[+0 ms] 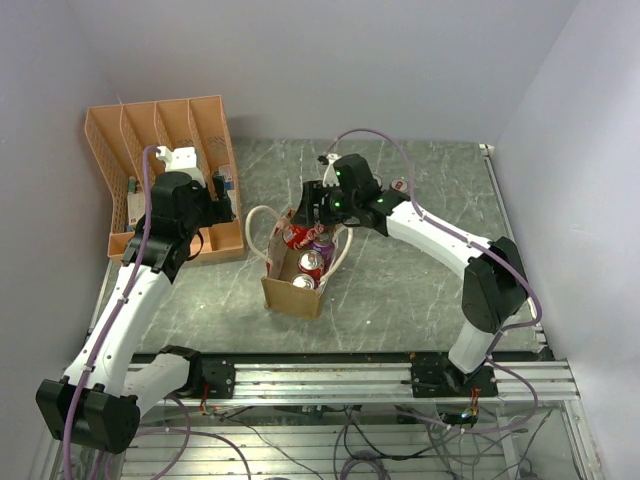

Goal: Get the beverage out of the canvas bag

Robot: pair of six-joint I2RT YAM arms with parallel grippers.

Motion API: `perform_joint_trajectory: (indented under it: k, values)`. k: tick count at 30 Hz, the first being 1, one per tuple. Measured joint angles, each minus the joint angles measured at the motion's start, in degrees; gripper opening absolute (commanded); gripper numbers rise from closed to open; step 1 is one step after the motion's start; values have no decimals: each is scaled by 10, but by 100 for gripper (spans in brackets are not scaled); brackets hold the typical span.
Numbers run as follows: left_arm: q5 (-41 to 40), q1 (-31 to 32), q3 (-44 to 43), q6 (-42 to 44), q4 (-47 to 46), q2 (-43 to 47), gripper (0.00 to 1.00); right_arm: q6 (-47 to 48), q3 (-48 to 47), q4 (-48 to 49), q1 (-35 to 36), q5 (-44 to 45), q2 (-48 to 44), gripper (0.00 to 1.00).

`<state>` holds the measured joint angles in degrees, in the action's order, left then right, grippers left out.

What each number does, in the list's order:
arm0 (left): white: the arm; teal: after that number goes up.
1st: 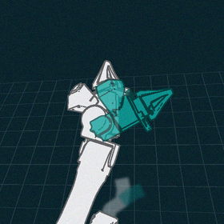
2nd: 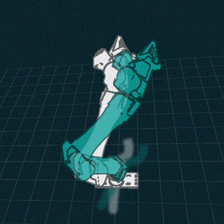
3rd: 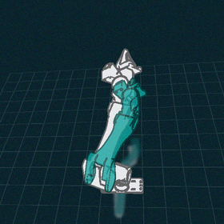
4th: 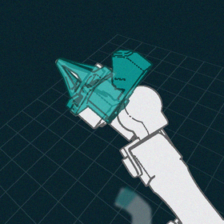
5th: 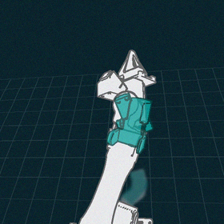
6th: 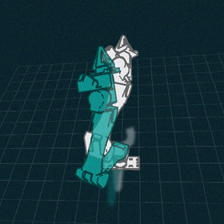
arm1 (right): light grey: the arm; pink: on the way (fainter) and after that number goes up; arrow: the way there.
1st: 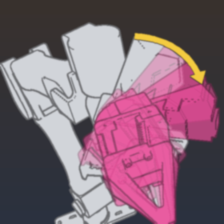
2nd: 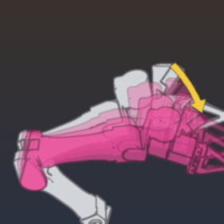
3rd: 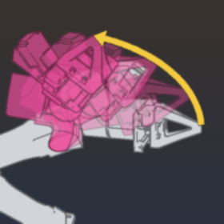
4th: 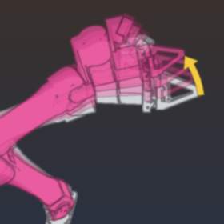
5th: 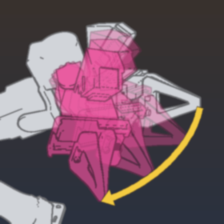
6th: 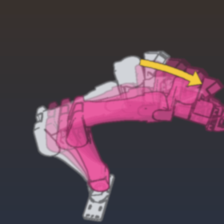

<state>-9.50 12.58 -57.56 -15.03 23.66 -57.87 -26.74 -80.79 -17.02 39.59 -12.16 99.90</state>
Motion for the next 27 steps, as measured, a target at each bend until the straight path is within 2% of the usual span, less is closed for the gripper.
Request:
perform_joint_trajectory:
  k: [9,15,21,27]
  values:
    - [3,0,0,0,0,0,92,-107,42,94,-57,-164,-15,0]
    - [6,0,0,0,0,-1,92,-172,45,156,-105,-238,-38,0]
    - [7,0,0,0,0,-2,91,-215,58,207,-189,-274,-93,0]
    - [8,0,0,0,0,-2,91,-212,106,204,-303,-254,-175,0]
